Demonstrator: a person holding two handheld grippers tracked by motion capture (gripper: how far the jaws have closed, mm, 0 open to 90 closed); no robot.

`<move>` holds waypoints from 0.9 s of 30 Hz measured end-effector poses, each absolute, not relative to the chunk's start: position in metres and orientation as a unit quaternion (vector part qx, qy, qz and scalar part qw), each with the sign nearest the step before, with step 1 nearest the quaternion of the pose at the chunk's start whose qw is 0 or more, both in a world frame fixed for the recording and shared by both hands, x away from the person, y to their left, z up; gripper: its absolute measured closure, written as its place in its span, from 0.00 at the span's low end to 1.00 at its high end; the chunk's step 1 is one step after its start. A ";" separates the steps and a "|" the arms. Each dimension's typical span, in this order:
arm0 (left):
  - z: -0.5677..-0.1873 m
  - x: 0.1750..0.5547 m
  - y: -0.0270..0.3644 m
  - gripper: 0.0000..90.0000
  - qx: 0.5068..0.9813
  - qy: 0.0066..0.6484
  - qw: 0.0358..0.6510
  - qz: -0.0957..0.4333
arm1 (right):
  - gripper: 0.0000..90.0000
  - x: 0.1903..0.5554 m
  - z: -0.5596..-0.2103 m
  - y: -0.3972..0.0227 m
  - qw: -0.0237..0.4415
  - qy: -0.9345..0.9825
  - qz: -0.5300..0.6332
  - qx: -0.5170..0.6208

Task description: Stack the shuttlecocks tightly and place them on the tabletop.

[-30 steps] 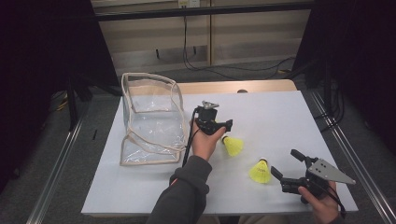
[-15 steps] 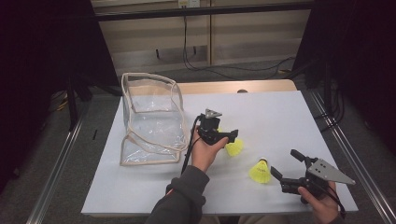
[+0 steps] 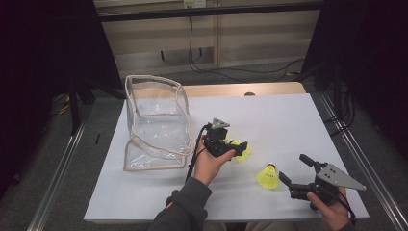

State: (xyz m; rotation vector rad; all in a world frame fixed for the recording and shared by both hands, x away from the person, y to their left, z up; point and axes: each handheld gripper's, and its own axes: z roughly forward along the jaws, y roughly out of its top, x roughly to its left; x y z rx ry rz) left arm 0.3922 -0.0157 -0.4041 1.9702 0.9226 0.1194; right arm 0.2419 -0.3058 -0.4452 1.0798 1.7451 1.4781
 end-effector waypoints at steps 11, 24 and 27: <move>-0.410 0.379 -0.007 0.12 0.807 0.361 0.465 0.042 | 0.04 0.242 -0.445 -0.306 0.304 0.659 0.556 0.405; -0.416 0.365 -0.002 0.11 0.812 0.349 0.467 0.029 | 0.04 0.242 -0.445 -0.306 0.305 0.663 0.552 0.403; -0.418 0.364 0.000 0.11 0.813 0.348 0.467 0.029 | 0.04 0.242 -0.446 -0.306 0.305 0.665 0.551 0.403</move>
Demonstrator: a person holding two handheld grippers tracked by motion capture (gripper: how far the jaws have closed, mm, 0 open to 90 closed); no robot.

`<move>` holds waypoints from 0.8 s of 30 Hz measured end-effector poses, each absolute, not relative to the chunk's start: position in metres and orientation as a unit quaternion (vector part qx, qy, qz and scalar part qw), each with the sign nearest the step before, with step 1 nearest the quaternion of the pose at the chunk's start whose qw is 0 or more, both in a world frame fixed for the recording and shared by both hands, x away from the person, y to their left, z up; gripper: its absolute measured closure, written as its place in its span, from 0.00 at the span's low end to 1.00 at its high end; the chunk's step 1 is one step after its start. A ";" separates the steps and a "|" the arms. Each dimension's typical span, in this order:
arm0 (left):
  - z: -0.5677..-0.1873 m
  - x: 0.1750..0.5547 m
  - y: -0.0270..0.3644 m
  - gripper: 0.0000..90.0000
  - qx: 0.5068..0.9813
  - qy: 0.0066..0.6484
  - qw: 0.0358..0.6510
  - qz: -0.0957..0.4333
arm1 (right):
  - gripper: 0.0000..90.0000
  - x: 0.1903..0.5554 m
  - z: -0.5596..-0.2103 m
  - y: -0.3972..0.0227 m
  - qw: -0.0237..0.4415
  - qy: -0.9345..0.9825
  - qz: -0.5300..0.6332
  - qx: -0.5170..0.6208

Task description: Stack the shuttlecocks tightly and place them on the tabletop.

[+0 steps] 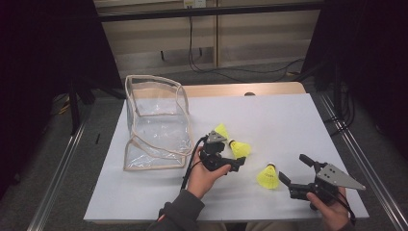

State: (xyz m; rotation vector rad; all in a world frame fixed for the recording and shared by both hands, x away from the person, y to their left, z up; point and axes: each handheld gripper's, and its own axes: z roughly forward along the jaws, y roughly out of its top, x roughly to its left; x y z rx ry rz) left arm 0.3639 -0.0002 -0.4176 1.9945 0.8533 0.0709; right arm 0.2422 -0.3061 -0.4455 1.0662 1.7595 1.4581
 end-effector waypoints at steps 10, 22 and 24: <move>-0.419 0.356 0.005 0.10 0.815 0.340 0.469 0.021 | 0.04 0.242 -0.445 -0.306 0.305 0.663 0.551 0.403; -0.423 0.347 0.016 0.08 0.817 0.330 0.472 0.017 | 0.04 0.242 -0.445 -0.306 0.308 0.665 0.551 0.400; -0.424 0.346 0.018 0.07 0.816 0.328 0.475 0.018 | 0.04 0.242 -0.445 -0.306 0.308 0.664 0.551 0.401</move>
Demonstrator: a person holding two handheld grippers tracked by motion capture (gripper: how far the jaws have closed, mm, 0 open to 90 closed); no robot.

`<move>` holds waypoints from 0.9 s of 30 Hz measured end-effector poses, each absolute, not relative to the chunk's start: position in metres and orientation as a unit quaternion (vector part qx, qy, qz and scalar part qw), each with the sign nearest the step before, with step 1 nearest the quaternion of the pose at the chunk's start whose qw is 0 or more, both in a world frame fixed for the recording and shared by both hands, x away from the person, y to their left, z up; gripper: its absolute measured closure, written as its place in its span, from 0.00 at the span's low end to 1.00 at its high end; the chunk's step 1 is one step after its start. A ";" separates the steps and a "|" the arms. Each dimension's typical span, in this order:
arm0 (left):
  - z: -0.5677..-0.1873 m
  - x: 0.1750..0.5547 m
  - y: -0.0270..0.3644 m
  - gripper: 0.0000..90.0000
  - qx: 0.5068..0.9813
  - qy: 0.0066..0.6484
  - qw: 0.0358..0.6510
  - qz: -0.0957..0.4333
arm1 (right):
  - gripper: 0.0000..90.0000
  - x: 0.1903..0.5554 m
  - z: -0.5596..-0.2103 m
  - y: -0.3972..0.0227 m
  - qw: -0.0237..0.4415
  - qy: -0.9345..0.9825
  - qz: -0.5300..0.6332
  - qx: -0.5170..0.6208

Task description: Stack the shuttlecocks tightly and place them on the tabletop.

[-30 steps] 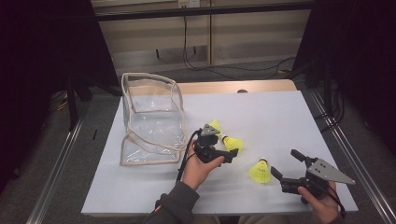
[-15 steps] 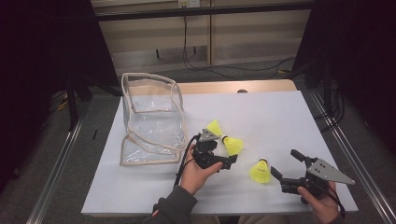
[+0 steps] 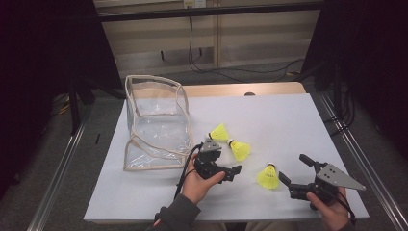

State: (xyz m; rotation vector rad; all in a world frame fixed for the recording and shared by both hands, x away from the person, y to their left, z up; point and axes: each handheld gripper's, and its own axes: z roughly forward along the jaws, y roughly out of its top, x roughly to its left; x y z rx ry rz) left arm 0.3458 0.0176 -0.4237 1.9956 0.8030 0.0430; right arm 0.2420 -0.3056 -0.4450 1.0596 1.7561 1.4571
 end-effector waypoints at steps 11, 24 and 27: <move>-0.423 0.341 0.029 0.06 0.817 0.320 0.480 0.014 | 0.04 0.242 -0.445 -0.306 0.308 0.664 0.551 0.400; -0.422 0.337 0.045 0.05 0.818 0.308 0.486 0.012 | 0.04 0.242 -0.445 -0.306 0.309 0.665 0.549 0.400; -0.422 0.336 0.050 0.05 0.818 0.307 0.485 0.013 | 0.04 0.242 -0.445 -0.305 0.308 0.665 0.549 0.401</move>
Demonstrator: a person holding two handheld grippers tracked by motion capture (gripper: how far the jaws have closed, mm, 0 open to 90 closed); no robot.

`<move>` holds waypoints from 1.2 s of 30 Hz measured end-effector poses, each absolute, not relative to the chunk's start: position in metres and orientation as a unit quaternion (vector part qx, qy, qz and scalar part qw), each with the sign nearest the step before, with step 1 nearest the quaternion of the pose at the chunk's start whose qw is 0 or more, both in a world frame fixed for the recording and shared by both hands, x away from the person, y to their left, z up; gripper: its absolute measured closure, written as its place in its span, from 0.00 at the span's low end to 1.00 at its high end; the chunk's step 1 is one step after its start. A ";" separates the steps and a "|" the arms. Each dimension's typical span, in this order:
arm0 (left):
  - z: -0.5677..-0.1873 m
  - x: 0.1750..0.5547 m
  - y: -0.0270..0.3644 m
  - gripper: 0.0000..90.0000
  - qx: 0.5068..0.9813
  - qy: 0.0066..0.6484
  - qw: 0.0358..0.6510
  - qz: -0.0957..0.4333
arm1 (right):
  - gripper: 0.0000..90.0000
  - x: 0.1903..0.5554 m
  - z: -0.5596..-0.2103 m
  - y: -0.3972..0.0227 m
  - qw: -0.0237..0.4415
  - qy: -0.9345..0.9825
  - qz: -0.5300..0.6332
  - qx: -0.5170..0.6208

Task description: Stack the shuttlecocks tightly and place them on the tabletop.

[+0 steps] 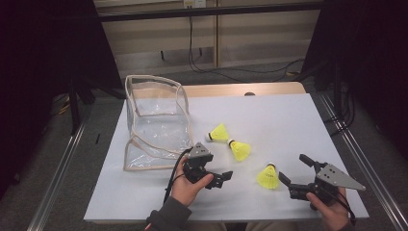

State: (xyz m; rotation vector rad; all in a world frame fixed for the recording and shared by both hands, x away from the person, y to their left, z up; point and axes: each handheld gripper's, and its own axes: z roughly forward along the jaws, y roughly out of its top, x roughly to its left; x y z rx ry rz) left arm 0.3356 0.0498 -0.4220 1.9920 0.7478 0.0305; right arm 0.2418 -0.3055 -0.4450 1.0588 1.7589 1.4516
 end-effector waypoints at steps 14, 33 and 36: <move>-0.424 0.332 0.070 0.05 0.821 0.290 0.491 0.005 | 0.04 0.242 -0.445 -0.305 0.306 0.667 0.550 0.399; -0.425 0.329 0.087 0.05 0.821 0.289 0.492 0.002 | 0.04 0.242 -0.445 -0.305 0.307 0.668 0.549 0.398; -0.426 0.329 0.089 0.05 0.822 0.289 0.491 0.003 | 0.04 0.242 -0.445 -0.305 0.307 0.668 0.548 0.399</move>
